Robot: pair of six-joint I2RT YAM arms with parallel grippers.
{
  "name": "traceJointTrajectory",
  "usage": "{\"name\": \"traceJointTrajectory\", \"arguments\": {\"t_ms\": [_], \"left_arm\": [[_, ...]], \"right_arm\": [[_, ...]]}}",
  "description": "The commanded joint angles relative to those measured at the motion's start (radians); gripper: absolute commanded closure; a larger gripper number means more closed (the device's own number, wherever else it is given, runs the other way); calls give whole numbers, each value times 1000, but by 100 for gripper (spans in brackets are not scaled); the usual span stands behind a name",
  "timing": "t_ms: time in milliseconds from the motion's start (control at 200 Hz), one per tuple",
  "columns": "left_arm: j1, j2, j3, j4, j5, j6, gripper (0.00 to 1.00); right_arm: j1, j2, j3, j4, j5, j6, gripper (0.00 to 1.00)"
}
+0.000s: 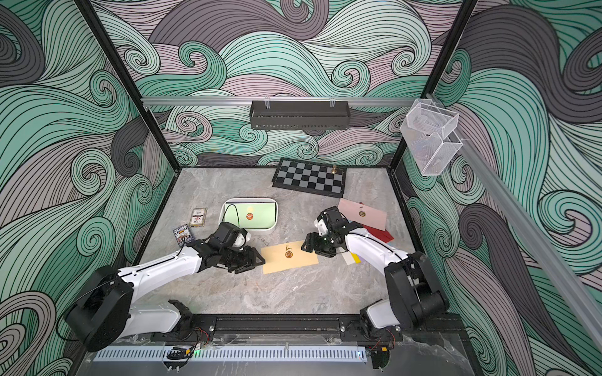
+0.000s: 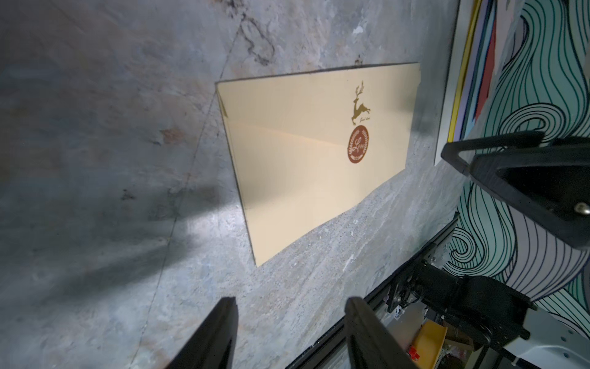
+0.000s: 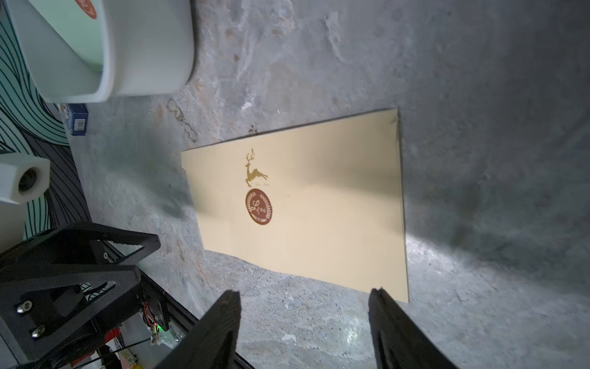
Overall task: Put the sealed envelopes into the storage box
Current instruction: Pick up the envelope from the center of the board.
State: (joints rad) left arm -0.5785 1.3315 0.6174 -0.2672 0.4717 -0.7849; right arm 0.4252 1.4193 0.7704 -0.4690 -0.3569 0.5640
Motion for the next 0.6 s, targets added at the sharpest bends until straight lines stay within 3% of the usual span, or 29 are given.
{"name": "traceJointTrajectory", "arguments": {"t_ms": [0,105,275,385,595], "left_arm": [[-2,72,101,39,-6,69,43],[0,179,191,20,-79,116,42],[3,303,288,-13,-143,148,41],[6,394,352,-62,-147,168,40],[-5,438,276,13,-68,125,40]], "right_arm": [[87,-115,-128,47,33,151,32],[172,-131,-229,155,28,267,32],[236,-77,-271,224,47,326,33],[224,-37,-248,211,77,308,33],[98,48,-173,211,79,245,33]]}}
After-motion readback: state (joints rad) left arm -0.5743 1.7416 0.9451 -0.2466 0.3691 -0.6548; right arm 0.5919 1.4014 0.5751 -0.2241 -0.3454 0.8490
